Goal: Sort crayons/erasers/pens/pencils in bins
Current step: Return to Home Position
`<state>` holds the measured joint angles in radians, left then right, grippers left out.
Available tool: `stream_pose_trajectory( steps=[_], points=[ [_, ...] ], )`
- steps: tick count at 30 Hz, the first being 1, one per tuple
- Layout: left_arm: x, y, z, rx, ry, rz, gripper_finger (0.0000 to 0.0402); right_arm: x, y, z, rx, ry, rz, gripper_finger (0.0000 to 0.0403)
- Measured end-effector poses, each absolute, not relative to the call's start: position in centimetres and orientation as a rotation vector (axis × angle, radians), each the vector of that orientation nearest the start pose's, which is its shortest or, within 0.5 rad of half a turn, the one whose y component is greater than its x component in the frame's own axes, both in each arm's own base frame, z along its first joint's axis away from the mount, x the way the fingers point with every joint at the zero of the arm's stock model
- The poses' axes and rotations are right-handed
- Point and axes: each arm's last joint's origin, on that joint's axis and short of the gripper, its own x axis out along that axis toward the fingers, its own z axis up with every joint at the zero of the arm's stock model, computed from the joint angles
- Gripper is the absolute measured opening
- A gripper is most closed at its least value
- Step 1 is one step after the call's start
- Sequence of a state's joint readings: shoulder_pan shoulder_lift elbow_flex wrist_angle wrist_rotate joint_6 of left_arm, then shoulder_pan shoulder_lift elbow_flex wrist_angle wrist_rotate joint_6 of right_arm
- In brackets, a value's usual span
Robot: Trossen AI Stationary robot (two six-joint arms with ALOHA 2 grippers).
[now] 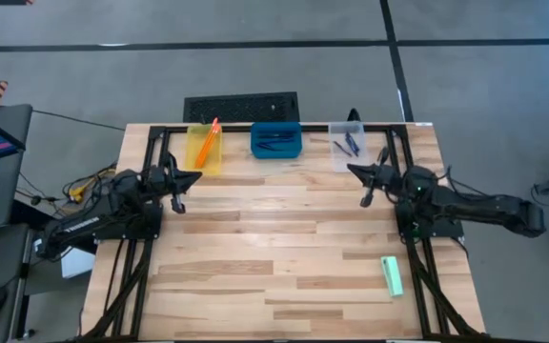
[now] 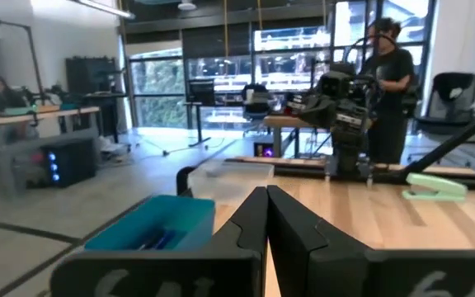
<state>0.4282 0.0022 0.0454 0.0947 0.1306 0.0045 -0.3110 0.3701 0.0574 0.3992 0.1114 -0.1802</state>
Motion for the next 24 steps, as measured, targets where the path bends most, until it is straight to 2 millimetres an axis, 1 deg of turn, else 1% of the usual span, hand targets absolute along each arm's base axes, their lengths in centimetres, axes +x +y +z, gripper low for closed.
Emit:
stream_pose_trajectory(
  steps=[3, 5, 8, 12, 15, 18, 20, 24],
  points=[
    [8.7, 3.6, 18.6, 0.043, -0.115, 0.307, 0.0, 11.2, -3.4, 17.9, -0.215, -0.044, -0.436, 0.0001],
    [8.7, 3.6, 18.6, 0.032, -0.118, 0.31, 0.0, 10.9, -3.0, 17.9, -0.223, -0.06, -0.412, 0.0001],
    [8.7, 3.6, 18.5, 0.029, -0.109, 0.312, 0.0, 10.4, -2.5, 17.6, -0.231, -0.04, -0.379, 0.0001],
    [8.7, 3.7, 18.1, 0.018, -0.067, 0.346, 0.0, 9.4, -2.3, 17.4, -0.208, -0.048, -0.377, 0.0001],
    [8.9, 4.0, 17.1, -0.013, -0.052, 0.4, 0.0, 9.4, -2.3, 17.1, -0.181, -0.018, -0.367, 0.0001],
    [8.9, 4.0, 17.0, -0.03, -0.044, 0.421, 0.0, 9.5, -2.3, 17.0, -0.15, -0.014, -0.362, 0.0002],
    [8.9, 3.9, 17.1, -0.027, -0.055, 0.406, 0.0, 9.4, -2.2, 17.2, -0.149, -0.031, -0.359, 0.0002],
    [9.0, 3.8, 17.0, -0.028, -0.046, 0.382, 0.0, 9.4, -2.3, 17.0, -0.159, -0.012, -0.366, 0.0002]
  ],
)
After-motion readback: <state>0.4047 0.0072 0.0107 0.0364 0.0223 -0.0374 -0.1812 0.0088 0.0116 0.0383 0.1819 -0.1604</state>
